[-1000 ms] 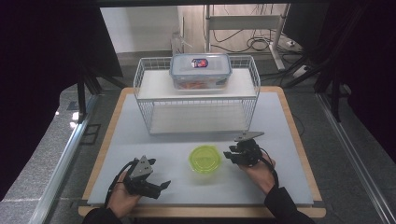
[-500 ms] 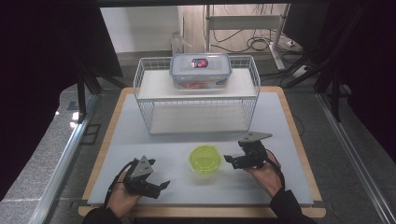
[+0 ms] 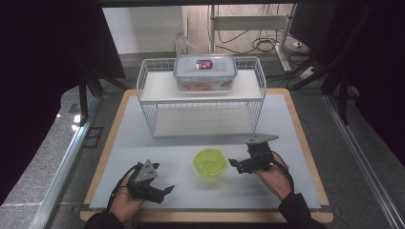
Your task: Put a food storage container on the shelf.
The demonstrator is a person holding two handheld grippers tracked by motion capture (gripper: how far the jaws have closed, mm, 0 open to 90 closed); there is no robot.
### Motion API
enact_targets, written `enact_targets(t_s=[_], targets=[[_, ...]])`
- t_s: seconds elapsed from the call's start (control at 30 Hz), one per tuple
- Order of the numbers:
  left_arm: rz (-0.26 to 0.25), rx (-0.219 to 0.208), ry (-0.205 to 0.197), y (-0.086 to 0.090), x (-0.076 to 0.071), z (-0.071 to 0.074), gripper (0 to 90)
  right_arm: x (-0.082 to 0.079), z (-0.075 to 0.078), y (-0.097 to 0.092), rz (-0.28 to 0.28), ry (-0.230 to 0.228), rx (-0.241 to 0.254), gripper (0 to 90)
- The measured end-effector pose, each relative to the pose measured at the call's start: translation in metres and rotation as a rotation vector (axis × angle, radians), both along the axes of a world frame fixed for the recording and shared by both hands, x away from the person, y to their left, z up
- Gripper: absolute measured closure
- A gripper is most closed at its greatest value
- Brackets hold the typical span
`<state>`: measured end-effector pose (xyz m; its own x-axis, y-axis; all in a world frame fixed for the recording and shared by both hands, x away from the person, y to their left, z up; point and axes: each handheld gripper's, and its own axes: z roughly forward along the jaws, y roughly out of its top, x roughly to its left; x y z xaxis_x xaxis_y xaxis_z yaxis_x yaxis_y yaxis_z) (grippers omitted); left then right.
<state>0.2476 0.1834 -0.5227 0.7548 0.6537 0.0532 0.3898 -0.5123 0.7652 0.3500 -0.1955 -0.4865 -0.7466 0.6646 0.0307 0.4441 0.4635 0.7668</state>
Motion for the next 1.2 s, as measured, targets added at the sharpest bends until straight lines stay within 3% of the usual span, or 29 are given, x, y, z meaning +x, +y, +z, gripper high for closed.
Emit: enact_targets(t_s=[0.13,0.27,0.43,0.53,0.6,0.63,0.7,0.73,1.03,1.13,1.2], targets=[[-0.002,0.003,0.002,0.0,0.0,0.0,5.9,0.001,0.004,0.001,0.0,0.023,0.018,0.0],[-0.002,0.006,0.002,-0.001,0.0,-0.001,6.0,0.003,0.009,0.004,-0.004,0.088,0.017,0.1],[-0.002,0.009,0.002,-0.001,0.0,-0.001,6.0,0.003,0.015,0.011,0.015,0.12,0.024,6.9],[-0.003,0.011,0.002,-0.002,0.0,-0.001,6.0,0.004,0.015,0.018,0.042,0.142,0.034,21.2],[-0.003,0.013,0.003,-0.002,0.0,-0.001,6.0,0.005,0.014,0.02,0.049,0.149,0.041,25.7],[-0.004,0.014,0.004,-0.002,0.0,-0.001,6.0,0.009,0.012,0.023,0.071,0.166,0.058,34.3],[-0.005,0.018,0.002,-0.003,0.0,-0.001,6.0,0.011,0.011,0.025,0.075,0.185,0.063,37.4],[-0.005,0.02,0.0,-0.003,0.0,-0.001,6.1,0.015,0.008,0.028,0.091,0.221,0.086,44.0],[-0.009,0.023,0.002,-0.004,0.0,-0.002,6.1,0.031,-0.002,0.032,0.103,0.334,0.141,65.1],[-0.011,0.026,0.002,-0.004,0.0,-0.002,6.2,0.033,-0.003,0.031,0.111,0.355,0.16,66.2],[-0.013,0.03,0.001,-0.005,-0.001,-0.002,6.2,0.036,-0.005,0.03,0.112,0.399,0.186,66.5]])
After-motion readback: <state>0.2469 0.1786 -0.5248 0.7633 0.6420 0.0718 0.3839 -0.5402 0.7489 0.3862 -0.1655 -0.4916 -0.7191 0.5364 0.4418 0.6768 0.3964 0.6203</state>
